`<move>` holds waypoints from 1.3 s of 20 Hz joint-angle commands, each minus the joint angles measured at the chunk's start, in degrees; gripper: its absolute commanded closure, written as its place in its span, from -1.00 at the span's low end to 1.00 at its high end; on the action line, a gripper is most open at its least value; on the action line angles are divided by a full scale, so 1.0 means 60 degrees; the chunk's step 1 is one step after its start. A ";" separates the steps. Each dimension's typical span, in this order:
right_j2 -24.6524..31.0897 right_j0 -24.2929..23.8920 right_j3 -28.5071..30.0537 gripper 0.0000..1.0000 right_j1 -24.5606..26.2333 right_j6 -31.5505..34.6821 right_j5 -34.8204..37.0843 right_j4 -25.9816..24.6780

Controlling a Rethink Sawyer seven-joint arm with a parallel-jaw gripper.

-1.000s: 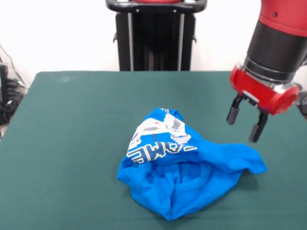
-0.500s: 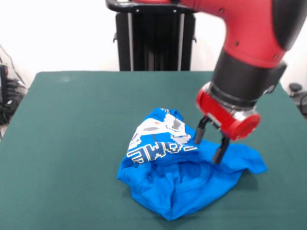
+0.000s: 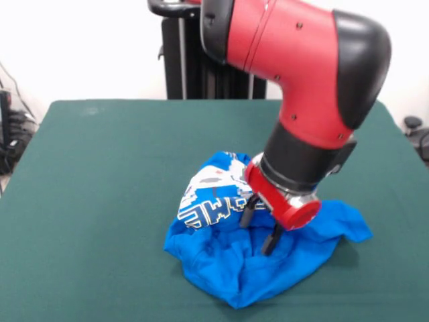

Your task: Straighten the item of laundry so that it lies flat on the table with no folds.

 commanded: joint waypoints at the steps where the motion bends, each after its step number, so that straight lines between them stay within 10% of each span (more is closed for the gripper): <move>1: 0.0762 -0.0128 -0.0063 -1.00 0.0555 0.1926 -0.0857 0.0180; 26: 0.1947 -0.0326 0.0792 -1.00 -0.1002 0.0942 -0.0352 0.0156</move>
